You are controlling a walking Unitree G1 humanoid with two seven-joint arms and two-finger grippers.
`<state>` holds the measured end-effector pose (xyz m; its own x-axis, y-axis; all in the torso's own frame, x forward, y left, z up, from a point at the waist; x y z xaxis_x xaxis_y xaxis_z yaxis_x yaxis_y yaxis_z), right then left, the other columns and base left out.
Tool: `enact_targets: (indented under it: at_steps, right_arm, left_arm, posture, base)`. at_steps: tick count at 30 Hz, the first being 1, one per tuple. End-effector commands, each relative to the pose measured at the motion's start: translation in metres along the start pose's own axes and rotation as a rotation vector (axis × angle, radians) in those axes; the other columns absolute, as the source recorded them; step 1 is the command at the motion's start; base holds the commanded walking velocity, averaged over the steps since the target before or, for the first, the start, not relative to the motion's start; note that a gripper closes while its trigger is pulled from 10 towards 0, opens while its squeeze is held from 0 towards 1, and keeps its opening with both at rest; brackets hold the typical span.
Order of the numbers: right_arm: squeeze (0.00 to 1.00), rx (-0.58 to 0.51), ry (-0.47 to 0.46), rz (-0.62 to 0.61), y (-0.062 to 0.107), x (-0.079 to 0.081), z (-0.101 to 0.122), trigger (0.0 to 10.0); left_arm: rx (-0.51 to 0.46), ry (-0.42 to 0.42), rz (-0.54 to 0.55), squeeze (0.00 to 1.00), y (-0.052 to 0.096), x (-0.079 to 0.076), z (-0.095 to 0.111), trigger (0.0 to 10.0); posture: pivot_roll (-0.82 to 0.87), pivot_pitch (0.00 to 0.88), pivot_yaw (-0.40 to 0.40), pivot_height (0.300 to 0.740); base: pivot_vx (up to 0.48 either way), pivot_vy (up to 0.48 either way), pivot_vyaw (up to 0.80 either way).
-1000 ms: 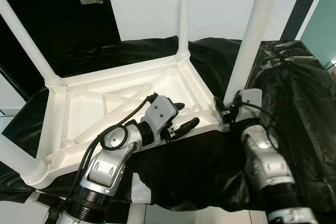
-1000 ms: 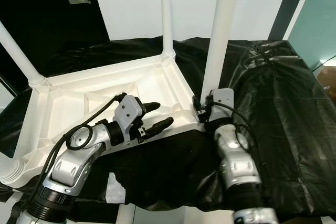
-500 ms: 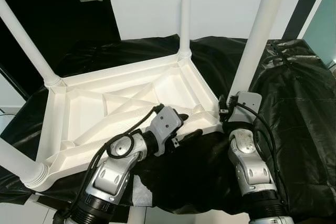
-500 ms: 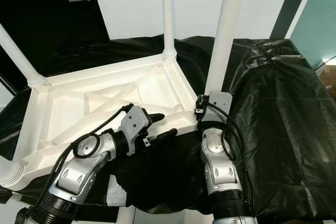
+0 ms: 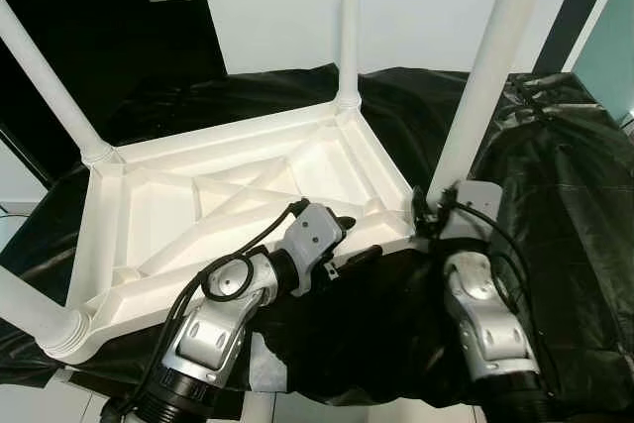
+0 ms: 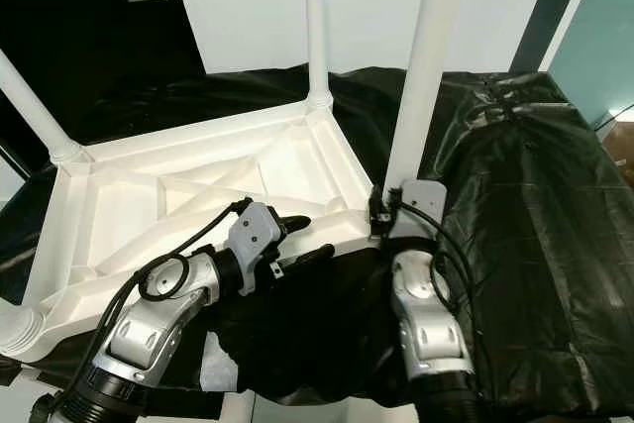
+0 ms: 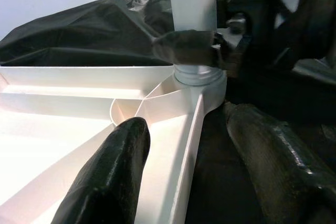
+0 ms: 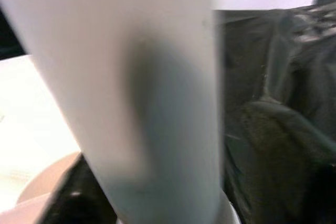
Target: Building children table
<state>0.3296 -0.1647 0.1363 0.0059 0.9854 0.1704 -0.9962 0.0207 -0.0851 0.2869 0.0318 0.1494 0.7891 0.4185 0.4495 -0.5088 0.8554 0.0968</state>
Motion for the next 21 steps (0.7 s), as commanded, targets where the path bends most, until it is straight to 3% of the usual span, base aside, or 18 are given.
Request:
enact_targets:
  at_steps: [1,6,7,8,12,21]
  right_arm:
    - [1.0,-0.009,-0.029,0.053,0.004,-0.006,0.004,10.0]
    - [1.0,0.003,-0.009,0.174,0.006,-0.013,0.008,10.0]
    - [0.0,0.048,-0.017,0.293,0.007,-0.014,0.009,10.0]
    - [0.0,0.048,-0.017,0.293,0.007,-0.014,0.009,10.0]
    - [0.0,0.12,0.012,0.5,0.005,-0.01,0.008,10.0]
    - [0.0,0.194,0.071,0.644,-0.021,-0.002,0.004,10.0]
  left_arm:
    - [0.031,-0.007,0.053,0.0,0.002,0.004,-0.006,10.0]
    - [0.03,-0.008,0.051,0.0,0.002,0.004,-0.006,10.0]
    - [0.028,-0.01,0.052,0.0,0.001,0.005,-0.006,10.0]
    - [0.028,-0.01,0.052,0.0,0.001,0.005,-0.006,10.0]
    - [0.026,-0.016,0.056,0.0,0.0,0.007,-0.006,10.0]
    - [0.02,-0.023,0.062,0.0,-0.002,0.01,-0.004,10.0]
  posture:
    - [-0.06,0.037,0.038,0.74]
    - [-0.06,0.039,0.036,0.74]
    - [-0.07,0.036,0.037,0.74]
    - [-0.07,0.036,0.037,0.74]
    - [-0.07,0.027,0.035,0.74]
    - [-0.06,0.011,0.035,0.74]
  base:
    - [0.0,0.0,0.0]
    - [0.0,0.0,0.0]
    - [0.0,0.0,0.0]
    - [0.0,0.0,0.0]
    - [0.0,0.0,0.0]
    - [0.0,0.0,0.0]
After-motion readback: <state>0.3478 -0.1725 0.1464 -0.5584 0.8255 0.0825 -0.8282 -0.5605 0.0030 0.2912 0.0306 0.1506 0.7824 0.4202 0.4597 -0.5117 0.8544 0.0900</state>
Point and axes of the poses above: a point about 5 cm out from each wrist's last joint towards the gripper, its own y axis pointing back from the gripper into the wrist, its own z axis along the axis of the wrist's last joint, x = y × z, the point moved 4 cm from there along -y, pointing out of the wrist towards the gripper, and after that the axes turned 13 degrees about -y, right-handed, at the moved point
